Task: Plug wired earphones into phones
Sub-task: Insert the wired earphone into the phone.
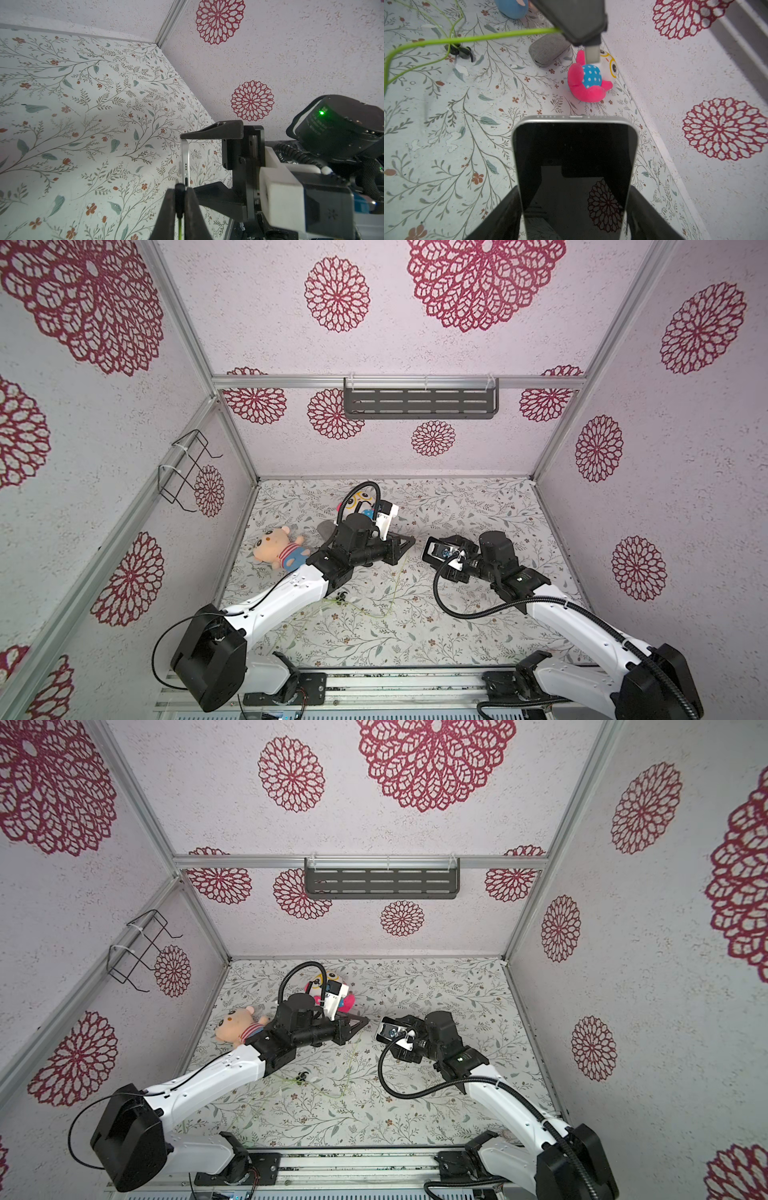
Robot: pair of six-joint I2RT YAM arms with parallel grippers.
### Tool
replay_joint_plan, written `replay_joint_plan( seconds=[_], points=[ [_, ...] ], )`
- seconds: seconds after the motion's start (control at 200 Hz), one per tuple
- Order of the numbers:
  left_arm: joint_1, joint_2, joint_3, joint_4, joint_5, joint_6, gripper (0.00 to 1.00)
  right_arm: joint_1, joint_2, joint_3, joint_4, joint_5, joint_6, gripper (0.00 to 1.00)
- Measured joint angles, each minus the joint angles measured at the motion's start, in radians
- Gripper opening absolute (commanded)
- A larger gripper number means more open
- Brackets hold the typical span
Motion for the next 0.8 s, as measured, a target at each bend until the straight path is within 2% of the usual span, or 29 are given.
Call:
replay_joint_plan(
  seconds=[0.801],
  points=[
    [-0.019, -0.002, 0.000, -0.018, -0.027, 0.038, 0.00, 0.028, 0.037, 0.014, 0.080, 0.021, 0.028, 0.58]
  ],
)
